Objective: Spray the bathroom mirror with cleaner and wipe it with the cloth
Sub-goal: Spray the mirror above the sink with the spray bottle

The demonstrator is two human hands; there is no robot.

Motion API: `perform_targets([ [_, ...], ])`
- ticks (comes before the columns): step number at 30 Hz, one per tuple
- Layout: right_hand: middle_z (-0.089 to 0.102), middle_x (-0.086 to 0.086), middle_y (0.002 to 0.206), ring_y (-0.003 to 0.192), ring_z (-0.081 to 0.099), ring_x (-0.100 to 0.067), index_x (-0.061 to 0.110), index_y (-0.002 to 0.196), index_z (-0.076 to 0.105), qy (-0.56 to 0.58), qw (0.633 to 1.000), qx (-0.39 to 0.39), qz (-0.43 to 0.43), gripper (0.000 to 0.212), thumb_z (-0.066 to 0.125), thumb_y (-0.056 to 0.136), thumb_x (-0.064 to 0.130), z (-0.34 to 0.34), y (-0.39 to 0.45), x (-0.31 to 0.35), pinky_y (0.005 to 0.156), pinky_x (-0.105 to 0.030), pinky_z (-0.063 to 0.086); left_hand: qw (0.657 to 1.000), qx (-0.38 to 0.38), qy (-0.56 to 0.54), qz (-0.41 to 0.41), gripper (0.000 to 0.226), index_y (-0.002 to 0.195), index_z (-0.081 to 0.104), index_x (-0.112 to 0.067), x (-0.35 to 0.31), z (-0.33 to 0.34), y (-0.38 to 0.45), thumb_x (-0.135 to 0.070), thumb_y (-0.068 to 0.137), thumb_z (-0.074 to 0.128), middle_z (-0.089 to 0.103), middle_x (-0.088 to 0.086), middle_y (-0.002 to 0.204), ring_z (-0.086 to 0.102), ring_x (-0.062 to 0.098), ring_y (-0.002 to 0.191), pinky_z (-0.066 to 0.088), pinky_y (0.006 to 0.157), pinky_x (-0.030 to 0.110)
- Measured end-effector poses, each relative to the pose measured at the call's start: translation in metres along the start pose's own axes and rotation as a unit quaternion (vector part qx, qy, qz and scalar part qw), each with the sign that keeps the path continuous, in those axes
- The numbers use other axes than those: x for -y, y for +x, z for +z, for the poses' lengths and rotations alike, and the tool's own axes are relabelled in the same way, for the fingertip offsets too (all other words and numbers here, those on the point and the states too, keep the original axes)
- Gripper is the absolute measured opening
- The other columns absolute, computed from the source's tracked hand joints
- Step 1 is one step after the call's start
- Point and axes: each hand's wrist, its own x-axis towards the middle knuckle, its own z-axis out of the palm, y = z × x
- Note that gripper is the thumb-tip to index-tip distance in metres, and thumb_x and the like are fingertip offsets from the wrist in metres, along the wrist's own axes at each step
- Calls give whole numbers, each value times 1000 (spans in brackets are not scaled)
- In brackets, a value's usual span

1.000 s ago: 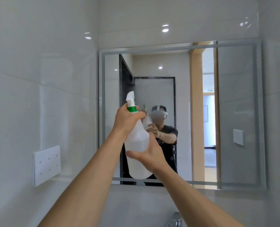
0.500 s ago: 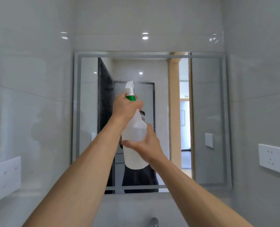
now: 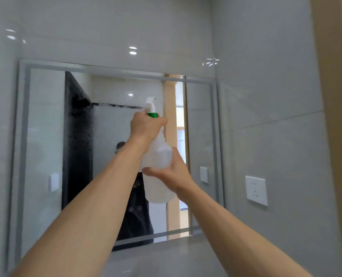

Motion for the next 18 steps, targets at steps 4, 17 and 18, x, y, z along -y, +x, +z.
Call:
perform_targets([
  [4,58,8,108,97,59,-10,29,123,42,-15,1000,-14,13,72,88,68,33,-25,-3,-8,67,-23,47,1000,-14,-2,-4,11,74,62,-15,-1,29,-3,-12,66,68,63,0,65,69,23,55,54,61,31],
  [17,57,8,106,91,56,-7,29,126,42,-53,994,-79,45,77,89,66,33,-93,-20,-24,61,-19,40,993,88,-71,-43,14,80,59,-13,-11,103,-22,-8,69,67,59,12,78,65,33,55,60,65,52],
  [18,57,6,109,93,57,-10,28,128,42,-55,994,-79,46,78,89,66,33,-96,-23,-25,62,-19,40,994,76,-63,-43,11,77,59,-13,-10,107,-24,-9,69,65,60,10,74,64,32,54,59,65,51],
])
